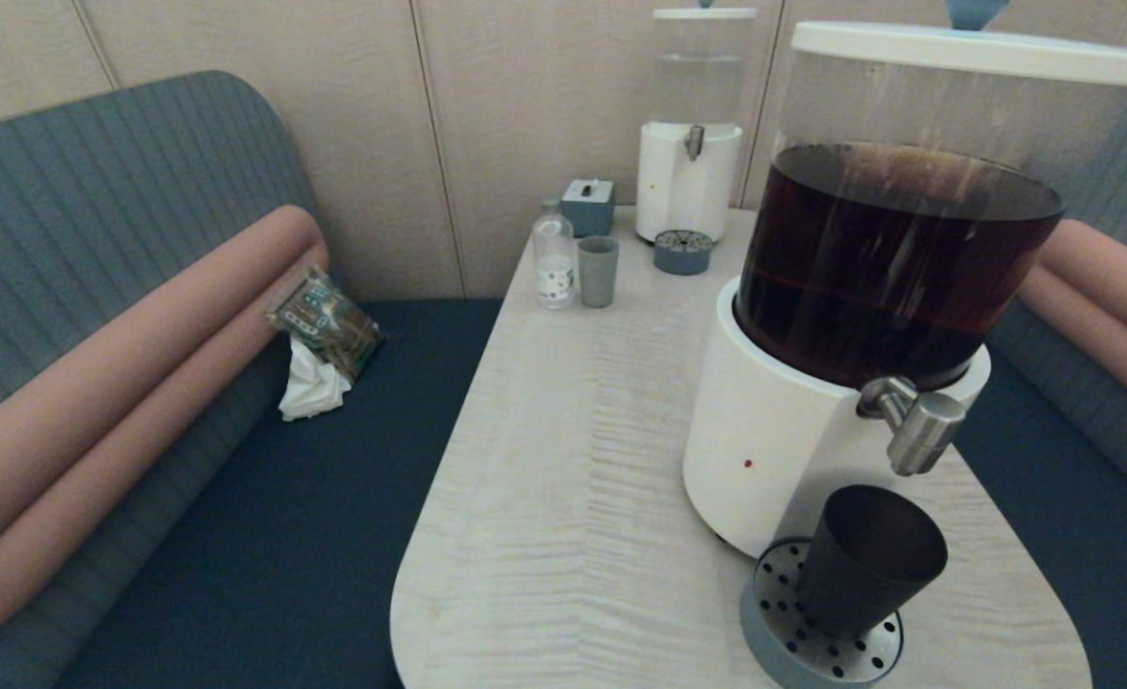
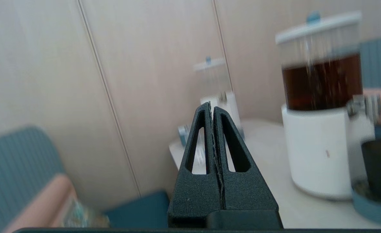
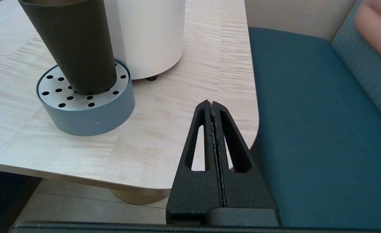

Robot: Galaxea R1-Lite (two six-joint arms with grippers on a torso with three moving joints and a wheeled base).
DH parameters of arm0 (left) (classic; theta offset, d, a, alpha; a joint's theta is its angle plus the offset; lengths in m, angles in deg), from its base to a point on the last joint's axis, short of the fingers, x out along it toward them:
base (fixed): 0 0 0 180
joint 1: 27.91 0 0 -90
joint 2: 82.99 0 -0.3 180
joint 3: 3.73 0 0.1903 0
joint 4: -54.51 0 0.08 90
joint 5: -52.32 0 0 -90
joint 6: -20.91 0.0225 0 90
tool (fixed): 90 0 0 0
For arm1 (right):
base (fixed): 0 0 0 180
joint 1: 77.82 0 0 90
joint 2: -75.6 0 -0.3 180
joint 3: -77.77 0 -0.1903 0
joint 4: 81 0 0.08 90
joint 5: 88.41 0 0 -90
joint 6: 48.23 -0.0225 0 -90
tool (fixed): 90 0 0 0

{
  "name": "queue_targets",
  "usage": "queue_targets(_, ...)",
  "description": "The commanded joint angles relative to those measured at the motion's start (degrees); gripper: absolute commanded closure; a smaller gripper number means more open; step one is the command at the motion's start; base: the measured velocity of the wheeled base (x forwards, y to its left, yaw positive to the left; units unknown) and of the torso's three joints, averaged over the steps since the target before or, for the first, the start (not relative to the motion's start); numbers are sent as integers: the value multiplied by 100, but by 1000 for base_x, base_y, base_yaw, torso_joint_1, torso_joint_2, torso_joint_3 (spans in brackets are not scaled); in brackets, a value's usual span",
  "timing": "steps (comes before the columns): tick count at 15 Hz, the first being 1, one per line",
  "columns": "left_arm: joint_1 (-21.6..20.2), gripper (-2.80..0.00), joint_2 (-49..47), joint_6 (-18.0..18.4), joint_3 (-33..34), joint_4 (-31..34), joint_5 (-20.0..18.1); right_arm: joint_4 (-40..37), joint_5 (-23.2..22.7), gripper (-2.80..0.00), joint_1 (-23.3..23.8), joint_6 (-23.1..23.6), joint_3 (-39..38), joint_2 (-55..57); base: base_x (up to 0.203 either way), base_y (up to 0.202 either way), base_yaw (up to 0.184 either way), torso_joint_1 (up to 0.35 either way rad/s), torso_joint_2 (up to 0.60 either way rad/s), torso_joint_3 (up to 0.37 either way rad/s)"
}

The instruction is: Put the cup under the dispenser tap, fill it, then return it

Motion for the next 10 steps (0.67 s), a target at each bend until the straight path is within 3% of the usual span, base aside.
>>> queue_targets(1,-6,0,474,0,248,174,-13,3,-4,0,-1,5,-53,4,0,0,0,0,0,0)
queue_targets(7,-6,0,897,279,1558,159,7,3,-4,0,-1,5,-53,6,0,0,0,0,0,0)
queue_targets(10,-6,0,897,311,1558,875,85,3,-4,0,-1,5,-53,6,0,0,0,0,0,0)
